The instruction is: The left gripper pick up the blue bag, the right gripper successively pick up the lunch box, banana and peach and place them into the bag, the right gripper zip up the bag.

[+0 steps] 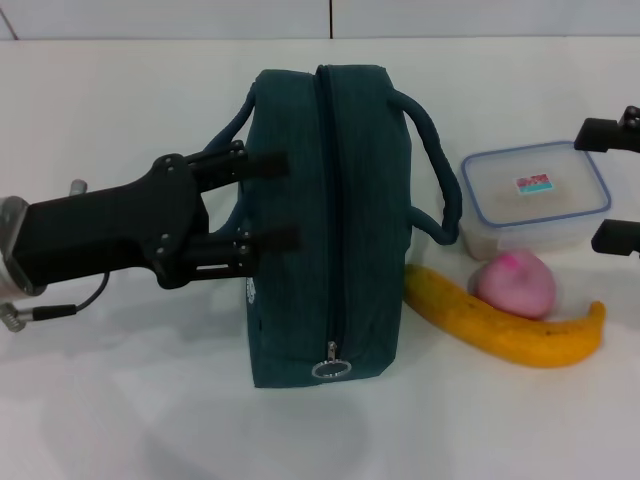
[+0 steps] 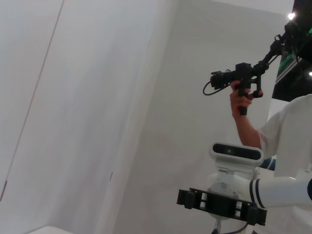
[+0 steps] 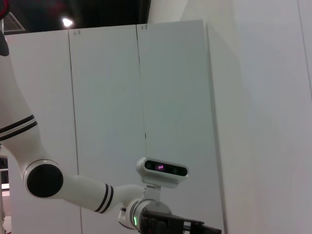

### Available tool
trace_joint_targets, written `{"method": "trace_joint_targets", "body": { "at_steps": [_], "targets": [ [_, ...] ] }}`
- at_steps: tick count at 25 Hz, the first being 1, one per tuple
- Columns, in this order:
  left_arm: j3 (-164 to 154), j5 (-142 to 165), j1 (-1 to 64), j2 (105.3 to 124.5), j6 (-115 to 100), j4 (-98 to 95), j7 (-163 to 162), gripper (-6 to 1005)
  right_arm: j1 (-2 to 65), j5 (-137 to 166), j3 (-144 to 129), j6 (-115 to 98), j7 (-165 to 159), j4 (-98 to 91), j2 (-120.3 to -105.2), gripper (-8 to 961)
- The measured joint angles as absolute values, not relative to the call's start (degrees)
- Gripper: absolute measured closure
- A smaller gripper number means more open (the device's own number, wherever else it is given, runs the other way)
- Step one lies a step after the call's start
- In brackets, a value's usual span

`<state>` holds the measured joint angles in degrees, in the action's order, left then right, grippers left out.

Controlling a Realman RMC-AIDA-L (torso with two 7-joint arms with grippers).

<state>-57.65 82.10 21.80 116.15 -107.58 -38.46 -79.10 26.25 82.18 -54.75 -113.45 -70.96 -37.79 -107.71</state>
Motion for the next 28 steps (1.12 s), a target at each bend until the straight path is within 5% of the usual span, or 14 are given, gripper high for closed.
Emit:
{"method": "trace_joint_targets", "body": {
  "at_steps": [8,17,28],
  "targets": [
    [-53.0,81.2,21.9,116.4,-107.4,-41.9,-88.4,152,25.8,82.2,-54.3,-113.4,-70.9,-37.3,-107.64,70],
    [-47.8,99.6,24.8,113.6,-99.7,-58.1,-127.3,151,24.0,82.2,-53.9,-111.6,-69.6,-37.2,-107.68,71],
    [-52.0,109.0,30.7,113.39,-100.7,-67.1,-149.4,152,22.4,82.9,-52.8,-109.7,-68.2,-37.1,-107.85,73]
  ]
}}
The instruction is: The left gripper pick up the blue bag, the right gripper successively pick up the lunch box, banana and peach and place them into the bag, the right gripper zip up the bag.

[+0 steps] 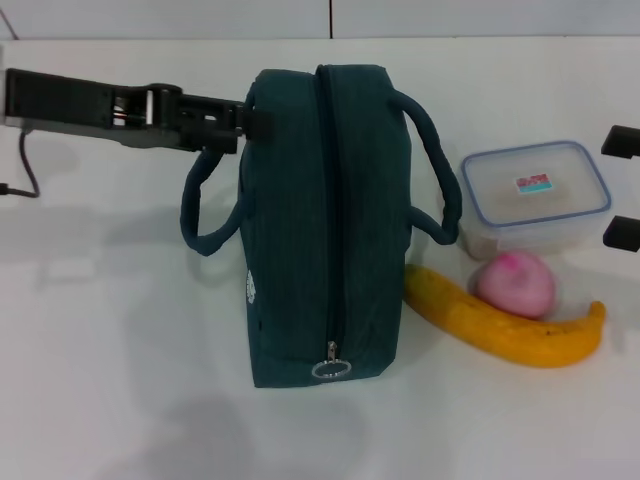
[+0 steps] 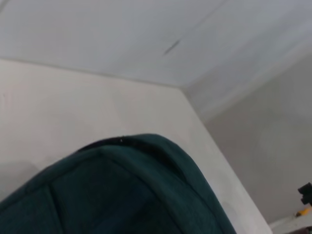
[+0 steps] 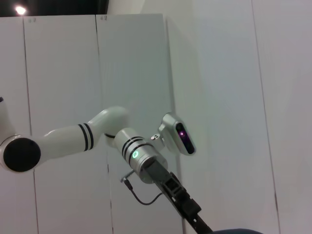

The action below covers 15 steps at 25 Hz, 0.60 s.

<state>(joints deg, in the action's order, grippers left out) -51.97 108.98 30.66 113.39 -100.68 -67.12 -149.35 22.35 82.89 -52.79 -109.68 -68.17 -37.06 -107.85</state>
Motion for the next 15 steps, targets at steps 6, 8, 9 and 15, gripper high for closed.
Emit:
{"method": "trace_joint_targets", "body": {
  "at_steps": [6,8,9,15],
  "targets": [
    [-52.7,113.0,33.3,114.01,-100.6,-67.1,-153.1,151,22.0,82.9,-52.8,-109.6,-68.0,-37.0,-107.98,73],
    [-53.1,114.7,34.4,114.3,-100.6,-67.0,-154.2,163,21.7,82.9,-52.8,-109.4,-67.9,-36.8,-108.01,74],
    [-53.1,114.7,34.4,114.3,-100.6,-67.0,-154.2,170,21.6,83.0,-52.8,-109.3,-67.8,-36.6,-108.01,74],
    [-53.4,119.9,37.7,114.75,-100.6,-66.8,-157.2,207,20.9,83.0,-52.7,-109.1,-67.0,-35.6,-108.17,74]
  ]
}}
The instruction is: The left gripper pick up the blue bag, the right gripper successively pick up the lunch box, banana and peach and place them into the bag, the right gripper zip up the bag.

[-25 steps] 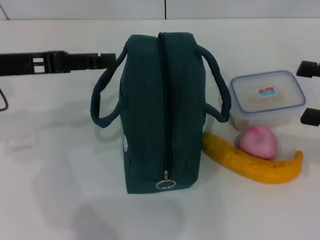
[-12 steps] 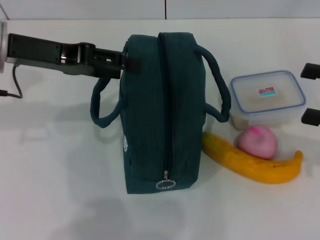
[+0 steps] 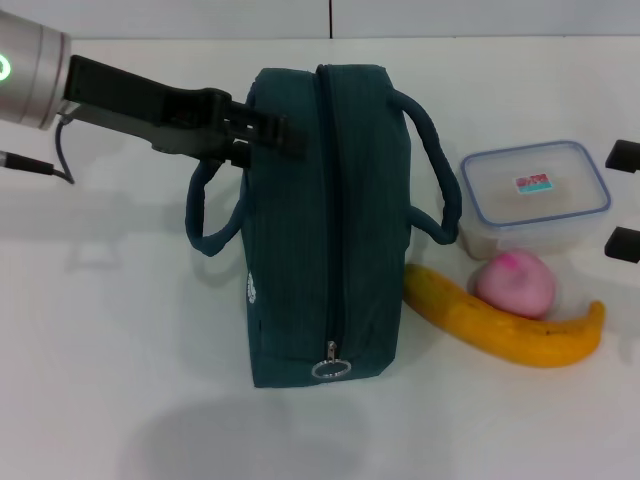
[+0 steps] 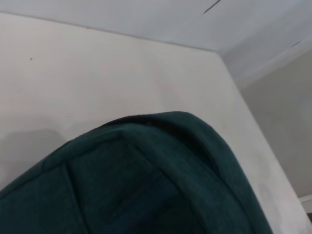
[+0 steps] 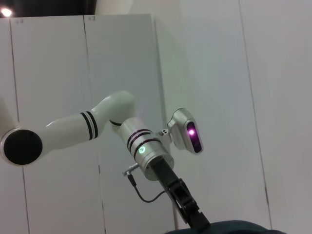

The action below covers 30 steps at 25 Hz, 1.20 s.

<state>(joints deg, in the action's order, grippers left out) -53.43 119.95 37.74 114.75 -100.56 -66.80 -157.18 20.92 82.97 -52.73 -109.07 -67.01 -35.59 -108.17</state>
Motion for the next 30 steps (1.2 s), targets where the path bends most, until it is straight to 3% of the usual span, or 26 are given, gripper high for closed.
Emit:
{"method": "trace_joint_targets", "body": {
  "at_steps": [13,16,23,30],
  "targets": [
    [-54.4,123.8,39.1,114.96,-100.5,-66.5,-157.3,287,19.7,83.0,-52.7,-109.1,-66.3,-34.6,-108.53,76],
    [-54.4,123.4,39.2,114.96,-100.4,-66.5,-157.1,511,19.3,83.0,-52.7,-109.1,-66.3,-34.6,-108.55,76],
    [-54.2,123.3,39.2,115.08,-100.2,-66.4,-157.3,669,18.9,82.9,-51.9,-109.1,-66.3,-34.0,-108.89,77],
    [-54.0,123.2,39.2,115.2,-100.1,-64.9,-157.1,880,19.2,82.6,-43.0,-108.9,-66.3,-28.5,-111.01,78]
  ]
}}
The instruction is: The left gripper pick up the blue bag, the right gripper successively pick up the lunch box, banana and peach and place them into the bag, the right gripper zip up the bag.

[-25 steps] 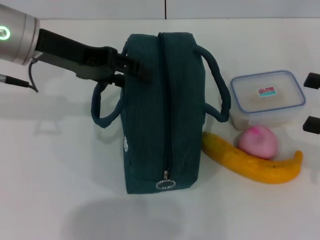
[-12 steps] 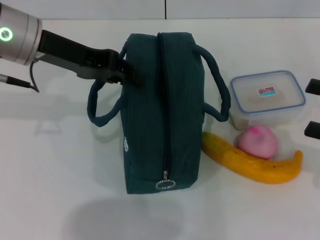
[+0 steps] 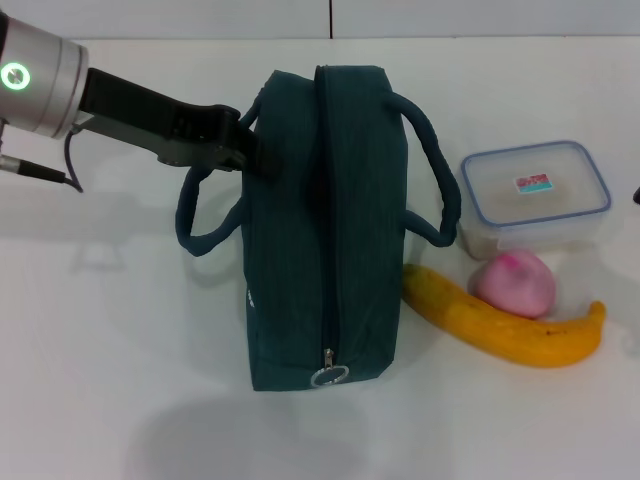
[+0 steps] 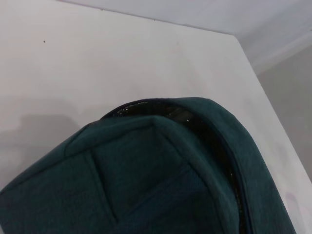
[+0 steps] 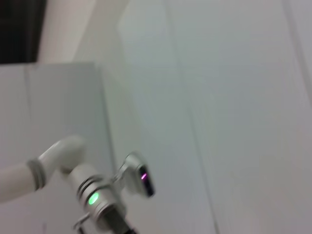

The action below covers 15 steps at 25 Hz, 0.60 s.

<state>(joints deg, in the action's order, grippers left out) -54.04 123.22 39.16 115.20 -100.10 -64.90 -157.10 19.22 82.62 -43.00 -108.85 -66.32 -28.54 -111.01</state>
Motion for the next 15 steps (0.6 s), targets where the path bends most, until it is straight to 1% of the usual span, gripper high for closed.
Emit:
{"method": "trace_joint_targets", "body": {
  "at_steps": [2,5,9,15],
  "targets": [
    [-54.0,123.2,39.1,115.21,-100.1,-64.8,-157.1,960,19.3,82.7,-42.2,-108.5,-66.3,-27.5,-111.22,78],
    [-54.0,123.2,39.1,115.22,-100.1,-64.8,-157.1,960,19.0,82.0,-40.9,-107.4,-66.9,-26.3,-111.7,78],
    [-53.6,123.2,38.8,115.27,-100.1,-64.8,-157.1,960,18.9,80.4,-32.9,-102.8,-68.8,-20.8,-113.26,78],
    [-52.2,122.1,38.7,115.29,-100.0,-63.2,-156.5,959,19.3,79.9,-24.3,-94.1,-69.2,-12.3,-114.94,79]
  ]
}}
